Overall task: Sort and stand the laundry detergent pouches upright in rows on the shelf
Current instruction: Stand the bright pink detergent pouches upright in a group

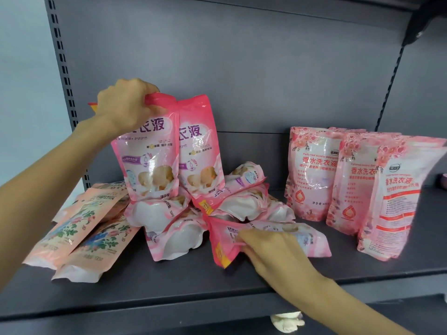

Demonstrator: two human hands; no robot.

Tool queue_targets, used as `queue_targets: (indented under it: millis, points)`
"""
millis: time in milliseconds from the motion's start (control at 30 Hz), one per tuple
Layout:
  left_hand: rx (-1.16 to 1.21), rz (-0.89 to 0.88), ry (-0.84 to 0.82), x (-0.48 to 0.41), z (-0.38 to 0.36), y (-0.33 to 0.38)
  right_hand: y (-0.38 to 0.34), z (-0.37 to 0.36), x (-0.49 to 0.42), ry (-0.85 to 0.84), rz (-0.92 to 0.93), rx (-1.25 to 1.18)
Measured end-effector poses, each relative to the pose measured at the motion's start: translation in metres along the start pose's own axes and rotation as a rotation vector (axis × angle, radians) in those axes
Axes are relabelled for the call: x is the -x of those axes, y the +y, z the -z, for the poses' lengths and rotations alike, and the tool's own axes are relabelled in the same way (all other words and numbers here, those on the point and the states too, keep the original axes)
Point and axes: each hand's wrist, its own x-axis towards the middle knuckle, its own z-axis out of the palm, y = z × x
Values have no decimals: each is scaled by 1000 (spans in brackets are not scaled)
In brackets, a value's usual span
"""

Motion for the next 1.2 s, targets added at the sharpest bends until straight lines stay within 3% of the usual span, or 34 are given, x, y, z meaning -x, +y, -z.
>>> queue_targets:
  millis: [333,533,600,867,1067,1200]
  points:
    - [10,-9,-13,0,2,4,42,54,-19,435,-396,-709]
    - [6,-27,-21,0,3,3,76,58,-13,670,-549,-816]
    - [5,-32,-28,0,3,4,88,64,-8,713,-584,-712]
    - [1,-20,-31,-3,3,4,94,115,-11,360,-556,-202]
    - [10,-19,-54,-3,6,6,108,157,-38,-54,-690,-251]
    - [9,-27,-65,-2,8,8,111,167,-51,-132,-695,-234]
